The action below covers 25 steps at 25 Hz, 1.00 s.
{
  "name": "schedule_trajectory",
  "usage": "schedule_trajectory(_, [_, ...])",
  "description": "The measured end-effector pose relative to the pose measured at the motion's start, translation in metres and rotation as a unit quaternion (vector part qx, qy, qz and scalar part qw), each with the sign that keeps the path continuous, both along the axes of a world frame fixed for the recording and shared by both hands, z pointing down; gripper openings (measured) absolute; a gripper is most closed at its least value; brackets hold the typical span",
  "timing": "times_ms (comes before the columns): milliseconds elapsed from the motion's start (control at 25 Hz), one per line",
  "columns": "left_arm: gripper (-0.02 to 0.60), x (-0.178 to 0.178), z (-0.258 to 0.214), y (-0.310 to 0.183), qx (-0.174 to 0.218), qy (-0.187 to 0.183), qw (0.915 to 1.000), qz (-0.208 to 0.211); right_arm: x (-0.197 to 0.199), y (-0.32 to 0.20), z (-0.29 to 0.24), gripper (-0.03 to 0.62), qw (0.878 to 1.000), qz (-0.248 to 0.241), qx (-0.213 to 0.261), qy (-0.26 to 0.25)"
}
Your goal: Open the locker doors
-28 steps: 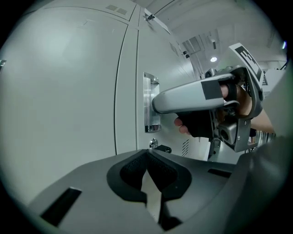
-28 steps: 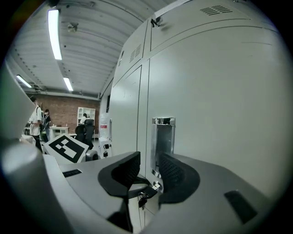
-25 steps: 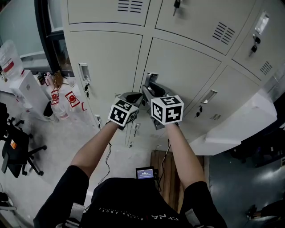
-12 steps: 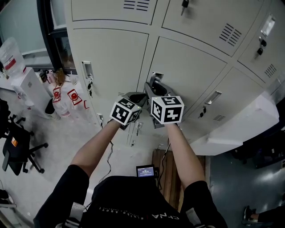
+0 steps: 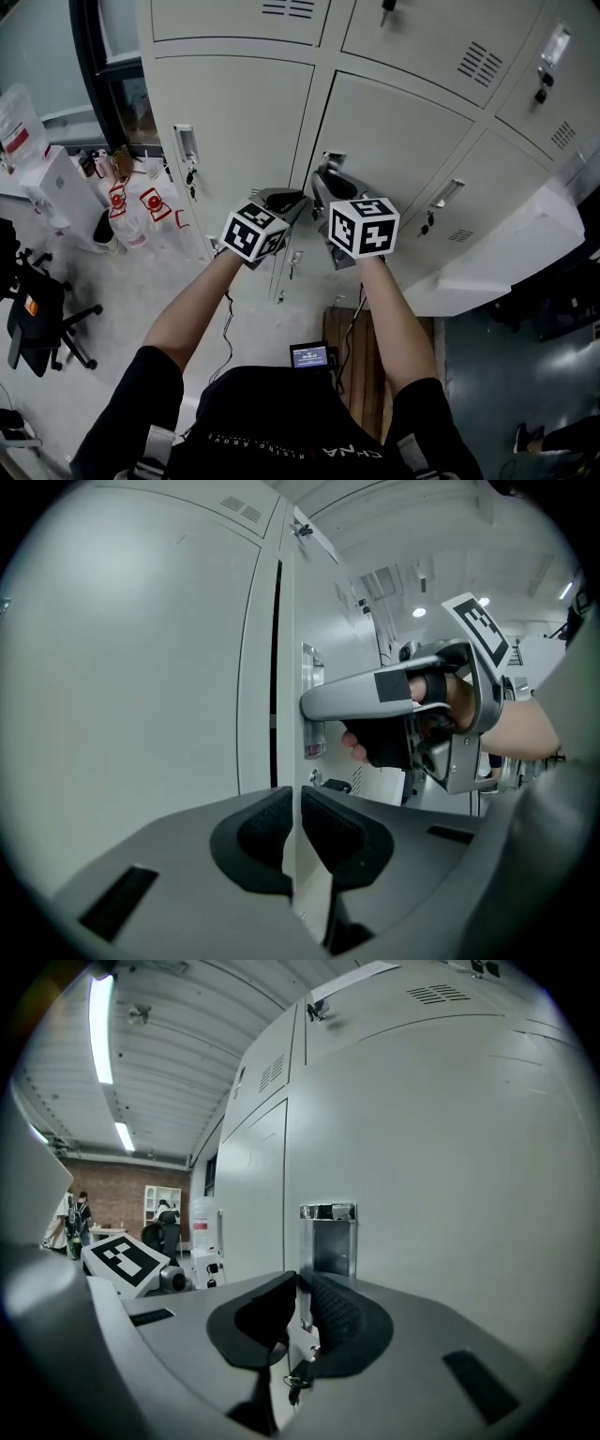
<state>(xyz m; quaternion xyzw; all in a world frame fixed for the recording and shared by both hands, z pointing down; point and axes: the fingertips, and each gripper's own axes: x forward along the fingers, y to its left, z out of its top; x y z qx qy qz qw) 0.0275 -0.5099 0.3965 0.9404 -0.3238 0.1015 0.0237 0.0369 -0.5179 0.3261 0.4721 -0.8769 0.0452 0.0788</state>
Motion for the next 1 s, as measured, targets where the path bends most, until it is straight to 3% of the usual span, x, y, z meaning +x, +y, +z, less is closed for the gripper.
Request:
schedule_trajectory(80, [0.041, -0.002, -0.003, 0.007, -0.002, 0.011, 0.9998, 0.014, 0.000, 0.008, 0.000, 0.069, 1.000, -0.004, -0.002, -0.002])
schedule_trajectory(160, [0.145, -0.001, -0.003, 0.016, -0.012, 0.020, 0.9991, 0.036, 0.000, 0.016, 0.001, 0.069, 1.000, -0.005, -0.004, -0.002])
schedule_trajectory(200, [0.151, -0.001, -0.002, 0.019, -0.013, 0.017, 0.9988, 0.045, 0.000, 0.020, 0.000, 0.069, 1.000, -0.006, -0.005, -0.002])
schedule_trajectory(560, [0.127, 0.015, 0.013, 0.049, -0.005, -0.023, 0.9930, 0.116, 0.004, 0.063, 0.002, 0.069, 0.999, -0.028, -0.012, -0.020])
schedule_trajectory(1000, [0.097, 0.039, 0.015, 0.109, 0.001, -0.006, 0.9816, 0.191, 0.032, 0.124, 0.003, 0.072, 1.000, 0.023, 0.010, -0.014])
